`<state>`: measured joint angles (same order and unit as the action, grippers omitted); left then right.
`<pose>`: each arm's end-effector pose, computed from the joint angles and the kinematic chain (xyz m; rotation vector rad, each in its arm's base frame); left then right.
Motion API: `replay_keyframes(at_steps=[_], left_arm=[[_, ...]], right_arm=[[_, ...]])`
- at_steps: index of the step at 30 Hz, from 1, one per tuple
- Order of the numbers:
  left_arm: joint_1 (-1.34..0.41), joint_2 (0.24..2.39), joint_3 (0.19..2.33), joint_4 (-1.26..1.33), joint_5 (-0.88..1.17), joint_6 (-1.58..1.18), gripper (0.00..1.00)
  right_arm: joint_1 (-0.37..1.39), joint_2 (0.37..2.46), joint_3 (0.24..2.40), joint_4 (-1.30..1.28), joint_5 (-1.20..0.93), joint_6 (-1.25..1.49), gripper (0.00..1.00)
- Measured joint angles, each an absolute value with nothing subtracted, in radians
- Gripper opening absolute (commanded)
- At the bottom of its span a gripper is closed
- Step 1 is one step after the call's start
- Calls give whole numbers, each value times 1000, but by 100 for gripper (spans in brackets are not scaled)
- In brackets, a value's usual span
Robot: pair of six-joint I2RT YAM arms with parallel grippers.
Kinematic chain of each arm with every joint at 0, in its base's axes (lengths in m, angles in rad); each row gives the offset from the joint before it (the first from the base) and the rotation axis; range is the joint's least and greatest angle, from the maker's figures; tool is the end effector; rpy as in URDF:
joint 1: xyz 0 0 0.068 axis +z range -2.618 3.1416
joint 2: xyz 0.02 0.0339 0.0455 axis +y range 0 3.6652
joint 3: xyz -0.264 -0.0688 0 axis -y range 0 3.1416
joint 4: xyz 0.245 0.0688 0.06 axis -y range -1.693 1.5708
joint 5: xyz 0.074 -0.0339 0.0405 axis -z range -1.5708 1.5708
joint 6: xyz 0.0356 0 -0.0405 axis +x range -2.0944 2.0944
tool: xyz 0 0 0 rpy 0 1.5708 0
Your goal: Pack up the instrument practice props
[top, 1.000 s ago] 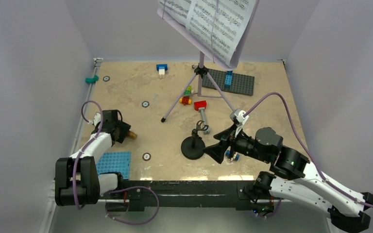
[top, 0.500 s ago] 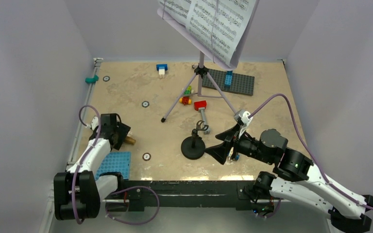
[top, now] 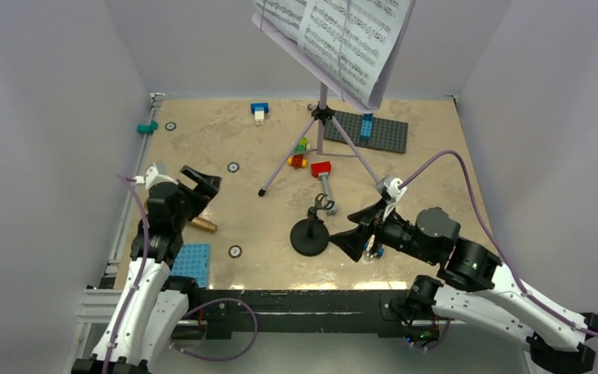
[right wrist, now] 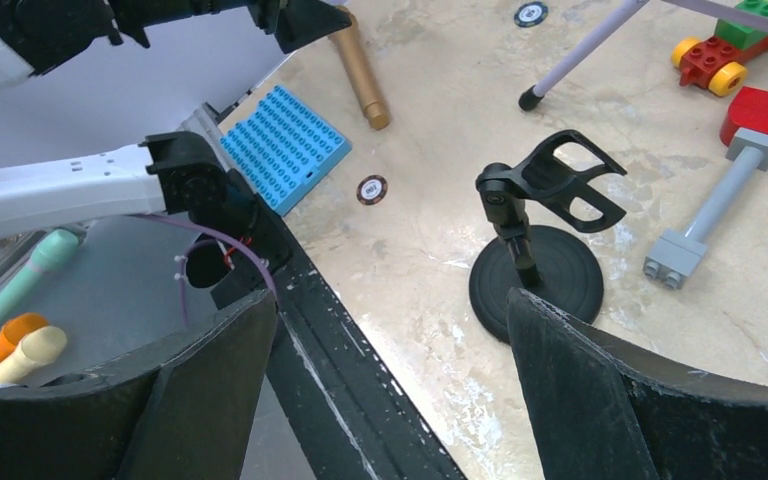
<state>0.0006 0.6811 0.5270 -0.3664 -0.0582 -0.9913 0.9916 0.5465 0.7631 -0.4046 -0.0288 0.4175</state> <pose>0.1612 0.0022 0.2469 -1.0480 1.8613 -0.5335 0.0695 0.1081 0.3415 -0.5539 1.7972 1.0287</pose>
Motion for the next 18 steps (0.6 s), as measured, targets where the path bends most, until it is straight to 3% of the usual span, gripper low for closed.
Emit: replay_keyframes(at_steps=[9,15,18], left_arm=[[-459,582,387,30,96,-760,100],[-726,696,316,255,105,-567,100],[-830,780,315,353,101,-467,95]], right_arm=[[991,451,712,-429,86,418,90],[990,451,656,-457,126,426,90],[989,448,636,-477,147,430,90]])
